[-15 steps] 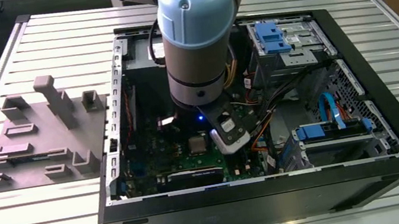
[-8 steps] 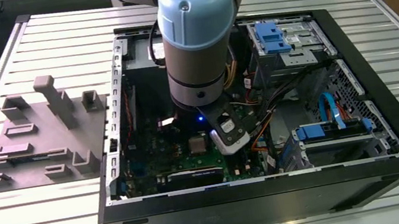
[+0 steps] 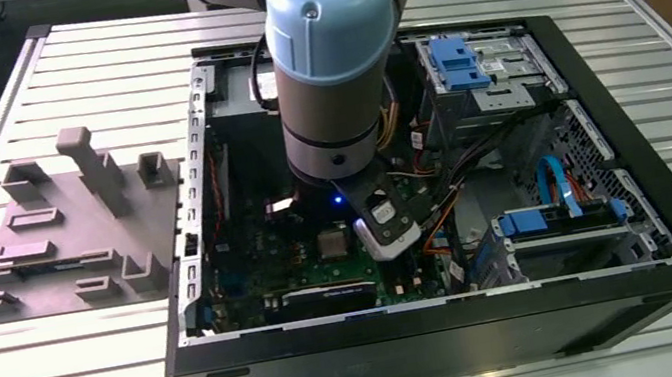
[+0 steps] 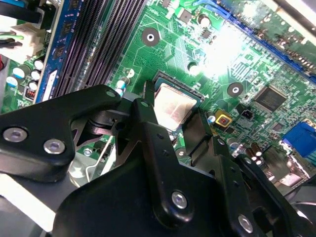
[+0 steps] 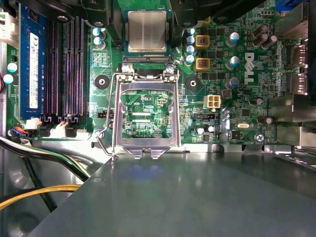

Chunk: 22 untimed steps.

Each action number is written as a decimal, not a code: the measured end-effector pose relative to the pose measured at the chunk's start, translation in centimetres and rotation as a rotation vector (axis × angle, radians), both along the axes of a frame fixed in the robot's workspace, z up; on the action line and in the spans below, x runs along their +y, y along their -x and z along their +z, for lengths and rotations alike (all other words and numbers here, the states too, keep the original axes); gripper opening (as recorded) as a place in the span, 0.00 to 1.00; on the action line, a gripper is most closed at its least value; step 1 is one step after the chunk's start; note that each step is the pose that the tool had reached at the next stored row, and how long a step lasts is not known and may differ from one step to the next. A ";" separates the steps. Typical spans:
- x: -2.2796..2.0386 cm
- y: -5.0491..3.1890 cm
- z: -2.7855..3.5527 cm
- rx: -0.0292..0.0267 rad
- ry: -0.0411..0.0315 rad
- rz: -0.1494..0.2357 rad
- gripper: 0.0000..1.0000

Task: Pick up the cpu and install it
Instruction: 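Place the cpu into insertion slot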

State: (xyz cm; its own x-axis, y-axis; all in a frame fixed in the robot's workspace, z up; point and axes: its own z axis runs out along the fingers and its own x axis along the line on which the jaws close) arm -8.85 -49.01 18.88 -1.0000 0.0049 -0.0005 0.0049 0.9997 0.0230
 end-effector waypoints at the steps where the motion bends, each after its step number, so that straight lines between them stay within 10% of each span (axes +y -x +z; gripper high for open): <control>1: 0.00 0.00 -0.01 -0.0001 0.0000 0.000 0.47; 22: 0.00 0.00 -0.08 -0.0006 -0.0001 0.000 0.55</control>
